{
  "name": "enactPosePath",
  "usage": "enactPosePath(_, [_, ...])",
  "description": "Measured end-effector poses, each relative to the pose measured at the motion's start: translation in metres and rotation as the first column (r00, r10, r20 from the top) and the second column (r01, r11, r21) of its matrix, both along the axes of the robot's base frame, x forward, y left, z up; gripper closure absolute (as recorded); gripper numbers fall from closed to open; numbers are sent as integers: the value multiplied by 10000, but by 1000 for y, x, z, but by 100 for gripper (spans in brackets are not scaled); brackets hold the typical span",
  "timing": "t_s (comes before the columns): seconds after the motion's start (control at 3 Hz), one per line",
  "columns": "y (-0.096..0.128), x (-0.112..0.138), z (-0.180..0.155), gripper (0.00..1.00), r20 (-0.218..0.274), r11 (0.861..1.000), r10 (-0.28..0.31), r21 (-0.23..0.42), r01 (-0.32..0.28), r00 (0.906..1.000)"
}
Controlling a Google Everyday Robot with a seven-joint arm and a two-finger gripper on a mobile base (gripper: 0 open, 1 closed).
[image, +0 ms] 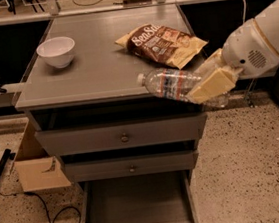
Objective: Place water bottle into bottom drawer
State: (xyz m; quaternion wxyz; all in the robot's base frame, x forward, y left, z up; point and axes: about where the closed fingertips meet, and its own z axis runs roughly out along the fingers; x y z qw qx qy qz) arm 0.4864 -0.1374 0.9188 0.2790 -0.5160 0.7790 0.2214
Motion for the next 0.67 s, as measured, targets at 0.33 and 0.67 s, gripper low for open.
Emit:
enactPosePath(0.33, [-3,-24,-15,100,-271,9999,-98,91,101,9996])
enactPosePath(0.67, [-3,-44,-34,100,-717,10000,-47,-53,44,9974])
